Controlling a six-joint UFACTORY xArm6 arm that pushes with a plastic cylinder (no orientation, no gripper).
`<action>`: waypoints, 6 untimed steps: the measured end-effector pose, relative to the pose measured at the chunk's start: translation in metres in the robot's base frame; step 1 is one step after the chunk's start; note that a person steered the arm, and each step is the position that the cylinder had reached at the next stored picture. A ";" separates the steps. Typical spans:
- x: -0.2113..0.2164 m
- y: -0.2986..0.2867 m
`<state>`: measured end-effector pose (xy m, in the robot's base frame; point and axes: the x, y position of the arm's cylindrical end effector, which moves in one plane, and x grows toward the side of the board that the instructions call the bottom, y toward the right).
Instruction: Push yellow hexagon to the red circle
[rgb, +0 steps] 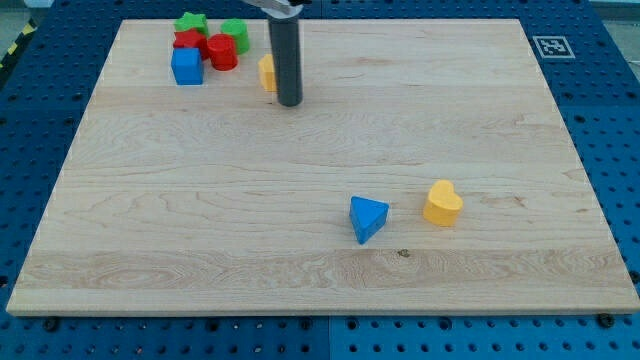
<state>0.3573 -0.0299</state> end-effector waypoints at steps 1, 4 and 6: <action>-0.003 0.034; -0.039 -0.050; -0.033 -0.046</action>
